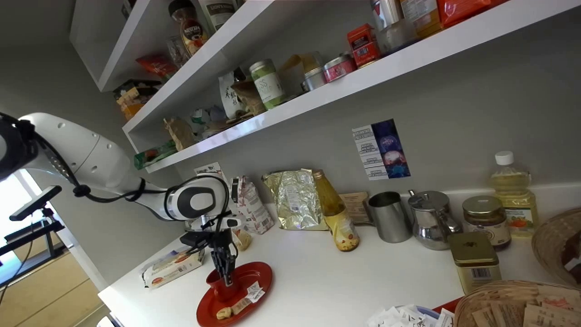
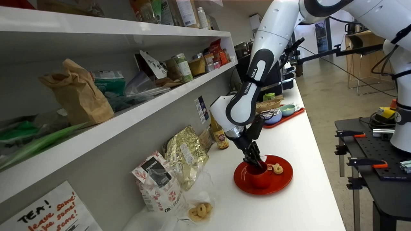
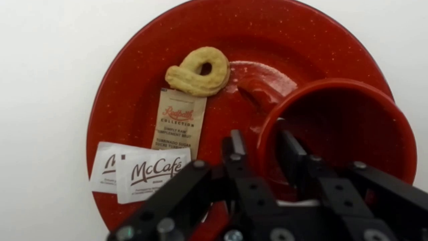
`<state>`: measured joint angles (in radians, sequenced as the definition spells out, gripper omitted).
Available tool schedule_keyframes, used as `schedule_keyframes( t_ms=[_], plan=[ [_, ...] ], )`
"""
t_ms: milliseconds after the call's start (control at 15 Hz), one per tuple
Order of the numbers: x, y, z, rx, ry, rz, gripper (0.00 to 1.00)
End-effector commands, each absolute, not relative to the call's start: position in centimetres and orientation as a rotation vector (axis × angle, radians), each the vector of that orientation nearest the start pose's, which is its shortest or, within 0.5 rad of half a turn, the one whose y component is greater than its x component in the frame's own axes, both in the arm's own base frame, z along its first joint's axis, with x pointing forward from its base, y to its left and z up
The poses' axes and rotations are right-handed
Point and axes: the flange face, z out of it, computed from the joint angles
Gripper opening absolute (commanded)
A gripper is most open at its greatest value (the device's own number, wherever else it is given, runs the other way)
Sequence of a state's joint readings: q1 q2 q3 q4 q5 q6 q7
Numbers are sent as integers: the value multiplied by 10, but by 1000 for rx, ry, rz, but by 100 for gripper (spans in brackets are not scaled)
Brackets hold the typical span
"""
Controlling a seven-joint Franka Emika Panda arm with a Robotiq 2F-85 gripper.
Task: Pick up the red mug and place it on the red plate
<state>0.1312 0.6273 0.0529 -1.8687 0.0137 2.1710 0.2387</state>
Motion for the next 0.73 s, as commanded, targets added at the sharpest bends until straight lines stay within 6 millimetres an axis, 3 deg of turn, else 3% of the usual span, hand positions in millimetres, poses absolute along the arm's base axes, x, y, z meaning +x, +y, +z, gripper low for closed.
schedule_keyframes(
  t_ms=[0, 67, 400, 467, 667],
  plan=[
    [589, 110, 156, -3122, 109, 514, 58],
    [589, 110, 161, -3120, 108, 506, 58],
    [590, 112, 209, -3093, 117, 370, 92],
    [596, 112, 184, -3117, 116, 432, 75],
    [597, 113, 208, -3110, 122, 382, 92]
  ],
)
